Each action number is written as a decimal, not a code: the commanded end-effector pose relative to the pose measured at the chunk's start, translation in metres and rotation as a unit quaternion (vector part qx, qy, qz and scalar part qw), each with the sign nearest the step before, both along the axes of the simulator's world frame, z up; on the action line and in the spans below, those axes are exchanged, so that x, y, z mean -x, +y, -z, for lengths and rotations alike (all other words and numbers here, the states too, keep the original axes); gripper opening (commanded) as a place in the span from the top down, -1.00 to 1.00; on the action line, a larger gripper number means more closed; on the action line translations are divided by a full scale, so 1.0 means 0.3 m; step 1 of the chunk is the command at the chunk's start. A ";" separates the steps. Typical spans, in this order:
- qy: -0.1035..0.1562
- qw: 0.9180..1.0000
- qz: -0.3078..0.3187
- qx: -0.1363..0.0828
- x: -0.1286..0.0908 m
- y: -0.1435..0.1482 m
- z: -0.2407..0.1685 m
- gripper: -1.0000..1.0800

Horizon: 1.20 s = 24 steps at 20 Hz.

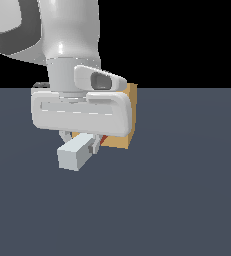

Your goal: Insert the peg into the horizontal hole in a box.

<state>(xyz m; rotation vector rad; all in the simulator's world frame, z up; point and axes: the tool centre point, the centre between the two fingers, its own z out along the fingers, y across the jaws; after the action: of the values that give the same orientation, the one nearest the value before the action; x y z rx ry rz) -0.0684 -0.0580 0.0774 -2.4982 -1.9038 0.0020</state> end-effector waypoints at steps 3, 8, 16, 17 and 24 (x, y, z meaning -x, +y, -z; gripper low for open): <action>0.000 1.000 0.000 0.000 -0.001 0.005 0.000 1.00; 0.000 1.000 0.000 0.000 -0.015 0.060 0.000 1.00; -0.001 1.000 0.000 0.000 -0.066 0.258 -0.003 1.00; -0.001 1.000 0.000 0.000 -0.073 0.279 -0.003 1.00; -0.001 1.000 0.000 0.000 -0.099 0.362 -0.004 1.00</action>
<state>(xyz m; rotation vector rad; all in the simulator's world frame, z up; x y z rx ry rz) -0.0419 0.0438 0.0773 -2.5012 -1.9002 0.0062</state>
